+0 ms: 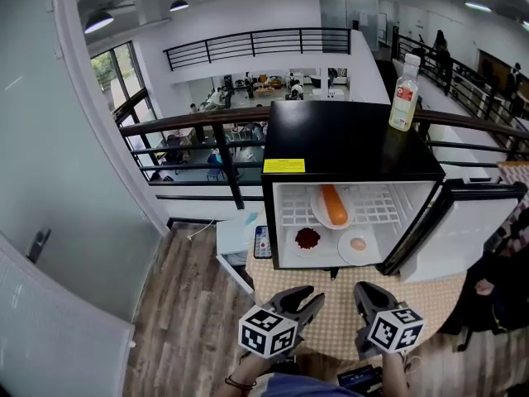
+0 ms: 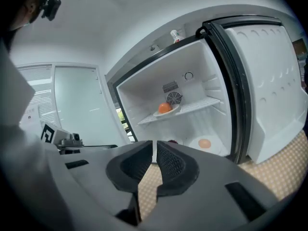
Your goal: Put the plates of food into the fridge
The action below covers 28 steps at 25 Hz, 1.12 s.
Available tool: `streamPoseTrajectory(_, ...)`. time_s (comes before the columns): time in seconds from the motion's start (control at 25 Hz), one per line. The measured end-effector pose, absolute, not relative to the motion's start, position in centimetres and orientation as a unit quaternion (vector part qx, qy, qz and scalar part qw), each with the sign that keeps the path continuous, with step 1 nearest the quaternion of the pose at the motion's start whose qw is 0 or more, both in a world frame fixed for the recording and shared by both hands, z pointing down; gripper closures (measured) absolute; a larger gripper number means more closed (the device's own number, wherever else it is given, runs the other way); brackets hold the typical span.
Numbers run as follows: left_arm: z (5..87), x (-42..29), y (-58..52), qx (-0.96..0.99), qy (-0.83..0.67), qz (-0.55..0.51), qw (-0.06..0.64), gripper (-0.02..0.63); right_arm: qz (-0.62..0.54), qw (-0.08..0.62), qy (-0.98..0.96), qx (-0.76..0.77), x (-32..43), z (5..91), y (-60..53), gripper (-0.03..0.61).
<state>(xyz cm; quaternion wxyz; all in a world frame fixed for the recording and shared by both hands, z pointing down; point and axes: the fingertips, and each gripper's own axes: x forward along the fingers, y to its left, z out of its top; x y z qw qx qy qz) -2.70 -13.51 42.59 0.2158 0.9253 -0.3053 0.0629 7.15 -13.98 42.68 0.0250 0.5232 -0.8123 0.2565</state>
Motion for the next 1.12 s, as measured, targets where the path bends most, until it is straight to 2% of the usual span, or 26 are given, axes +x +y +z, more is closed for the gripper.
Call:
streamPoseTrajectory(0.56, 44.5, -1.3, -1.0, 0.918, -0.326, 0.049, 0.222, 0.522, 0.284, 0.038, -0.830, 0.479, 6.6, 45.3, 0.6, 0.543)
streamPoseTrajectory(1.12, 44.5, -3.3, 3.5, 0.907, -0.356, 0.022, 0.223, 0.525, 0.279, 0.048, -0.852, 0.441, 4.8, 46.2, 5.1, 0.543)
